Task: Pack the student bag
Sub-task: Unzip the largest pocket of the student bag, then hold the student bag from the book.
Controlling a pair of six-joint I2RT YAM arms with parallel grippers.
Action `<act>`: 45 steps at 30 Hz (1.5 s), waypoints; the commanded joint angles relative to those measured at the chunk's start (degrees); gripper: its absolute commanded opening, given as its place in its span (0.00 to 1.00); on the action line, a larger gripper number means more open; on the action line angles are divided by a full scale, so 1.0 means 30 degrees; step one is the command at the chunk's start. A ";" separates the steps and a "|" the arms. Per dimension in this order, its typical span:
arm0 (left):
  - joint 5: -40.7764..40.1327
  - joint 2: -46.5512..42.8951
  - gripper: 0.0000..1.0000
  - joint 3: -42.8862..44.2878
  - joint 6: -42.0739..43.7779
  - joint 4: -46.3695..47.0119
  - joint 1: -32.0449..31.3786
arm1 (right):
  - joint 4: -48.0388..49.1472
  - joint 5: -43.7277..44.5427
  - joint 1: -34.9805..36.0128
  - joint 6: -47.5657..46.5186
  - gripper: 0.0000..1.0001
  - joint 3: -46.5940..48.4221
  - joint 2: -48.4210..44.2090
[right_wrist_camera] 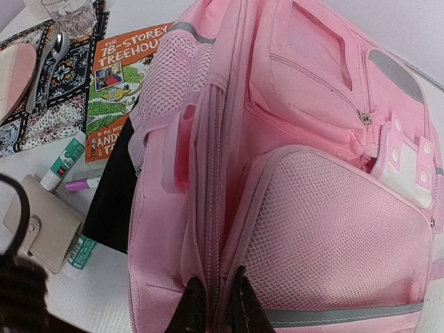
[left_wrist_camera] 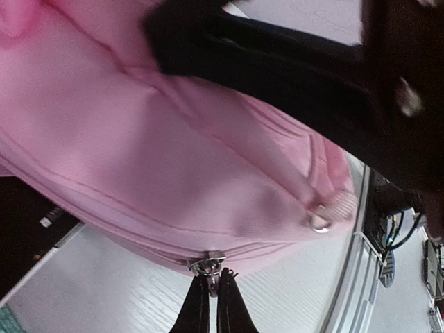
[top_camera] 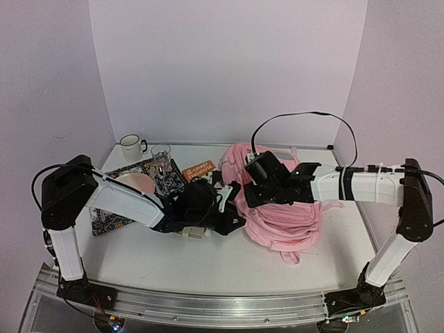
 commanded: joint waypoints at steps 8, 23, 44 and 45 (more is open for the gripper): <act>0.2931 -0.1079 0.00 0.2084 -0.0972 0.1144 -0.2675 | 0.2588 0.0261 -0.0284 -0.0197 0.00 0.1832 0.1610; -0.2270 -0.2924 0.24 -0.1645 -0.3021 0.2283 -0.2273 | 0.3172 -0.1904 -0.0476 -0.0942 0.31 -0.0997 -0.0963; -0.1268 -0.1487 0.72 -0.1003 -0.8597 0.3130 0.0584 | -0.1054 -0.1384 0.2204 0.3361 0.49 -0.5303 -0.6909; -0.1152 -0.1154 0.71 -0.0818 -0.8898 0.3131 0.0627 | -0.1072 -0.1273 0.2499 0.3634 0.49 -0.5476 -0.7076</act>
